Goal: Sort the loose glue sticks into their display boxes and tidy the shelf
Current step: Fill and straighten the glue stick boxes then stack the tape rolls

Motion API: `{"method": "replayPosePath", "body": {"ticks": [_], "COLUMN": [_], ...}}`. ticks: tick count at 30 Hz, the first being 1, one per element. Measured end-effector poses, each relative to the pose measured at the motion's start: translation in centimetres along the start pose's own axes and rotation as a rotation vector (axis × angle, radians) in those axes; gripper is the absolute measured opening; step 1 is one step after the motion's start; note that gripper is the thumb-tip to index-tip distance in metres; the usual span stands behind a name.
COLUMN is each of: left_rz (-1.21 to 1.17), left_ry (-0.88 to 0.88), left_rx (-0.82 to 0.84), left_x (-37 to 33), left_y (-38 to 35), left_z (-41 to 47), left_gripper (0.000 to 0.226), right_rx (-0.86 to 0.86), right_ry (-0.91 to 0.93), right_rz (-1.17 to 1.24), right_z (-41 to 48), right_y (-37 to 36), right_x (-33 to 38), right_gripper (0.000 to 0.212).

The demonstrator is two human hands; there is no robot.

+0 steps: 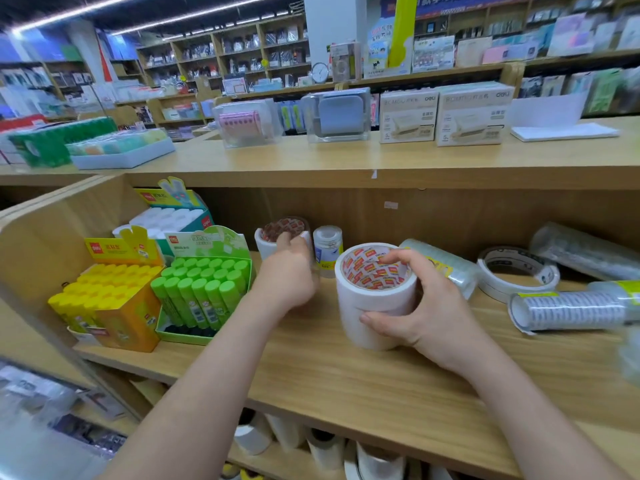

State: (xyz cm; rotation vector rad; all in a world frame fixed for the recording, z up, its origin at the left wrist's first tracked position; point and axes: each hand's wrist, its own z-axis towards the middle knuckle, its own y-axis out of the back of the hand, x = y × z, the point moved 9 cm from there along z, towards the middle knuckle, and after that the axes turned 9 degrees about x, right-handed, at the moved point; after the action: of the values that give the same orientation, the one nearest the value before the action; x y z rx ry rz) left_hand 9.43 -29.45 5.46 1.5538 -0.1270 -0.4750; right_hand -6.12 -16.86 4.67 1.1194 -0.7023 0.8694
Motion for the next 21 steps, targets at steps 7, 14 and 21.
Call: {"method": "replayPosePath", "body": {"ticks": [7, 14, 21], "left_rz": [0.016, -0.094, -0.297], "left_ry": [-0.056, -0.264, -0.371], "left_rx": [-0.265, -0.422, -0.306], "left_x": [-0.6, -2.9, -1.8], "left_y": [1.3, 1.5, -0.1], "left_z": [-3.5, -10.7, -10.8], "left_gripper": [0.036, 0.027, 0.046], "right_rx": [-0.063, -0.038, 0.065], "right_ry": [-0.045, -0.061, -0.117], "right_rz": [0.005, 0.03, 0.143], "right_z": [0.1, 0.1, 0.0], "right_y": [1.9, 1.9, 1.4], "right_x": [-1.2, -1.5, -2.2], "right_gripper": [0.065, 0.086, 0.102]}}
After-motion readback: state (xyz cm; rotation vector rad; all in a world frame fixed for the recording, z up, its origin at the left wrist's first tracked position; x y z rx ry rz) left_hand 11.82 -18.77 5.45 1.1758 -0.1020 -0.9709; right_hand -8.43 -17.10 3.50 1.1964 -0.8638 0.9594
